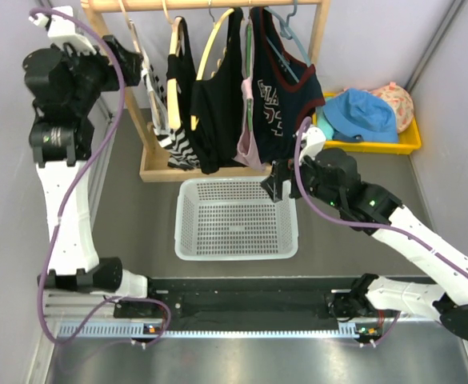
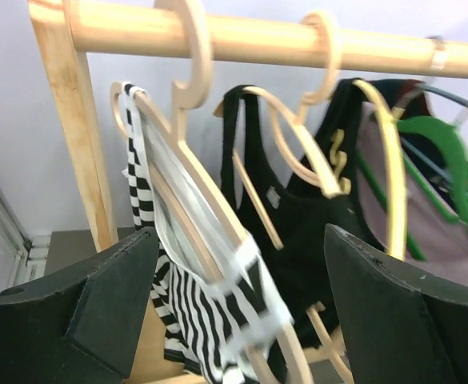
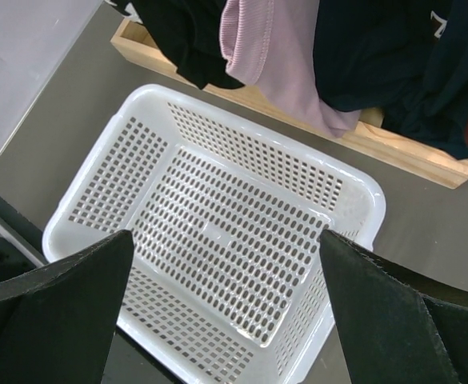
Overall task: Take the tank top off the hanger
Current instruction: Pick up the hanger from the clothesline, then remove the tank top from the hanger.
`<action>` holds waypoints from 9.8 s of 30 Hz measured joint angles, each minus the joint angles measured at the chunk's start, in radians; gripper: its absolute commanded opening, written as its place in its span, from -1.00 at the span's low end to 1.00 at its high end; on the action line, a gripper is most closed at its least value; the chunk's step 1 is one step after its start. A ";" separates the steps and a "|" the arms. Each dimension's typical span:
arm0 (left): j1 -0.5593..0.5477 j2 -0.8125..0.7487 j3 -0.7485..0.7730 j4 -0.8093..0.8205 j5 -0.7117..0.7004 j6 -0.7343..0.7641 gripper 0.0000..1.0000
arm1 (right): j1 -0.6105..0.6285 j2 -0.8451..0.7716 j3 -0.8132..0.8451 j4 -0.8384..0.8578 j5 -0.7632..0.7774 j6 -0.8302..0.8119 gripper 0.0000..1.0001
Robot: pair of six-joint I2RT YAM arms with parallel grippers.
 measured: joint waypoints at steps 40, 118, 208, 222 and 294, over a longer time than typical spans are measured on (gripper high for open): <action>-0.077 0.150 -0.121 0.125 -0.207 0.022 -0.66 | 0.022 -0.002 -0.032 0.021 -0.041 0.046 0.87; -0.003 -0.515 -0.067 0.070 0.433 0.186 -0.76 | 0.023 -0.124 -0.065 -0.001 -0.048 0.069 0.86; 0.029 -0.670 -0.729 0.026 0.847 0.279 -0.95 | -0.252 -0.056 0.141 0.268 -0.296 0.150 -1.00; 0.035 -0.676 -0.714 -0.110 0.858 0.389 -0.95 | -0.535 -0.056 0.093 0.258 -0.248 0.220 -1.00; 0.035 -0.528 -0.594 -0.487 1.090 0.801 0.05 | -0.168 0.051 0.206 -0.042 -0.966 -0.470 -1.00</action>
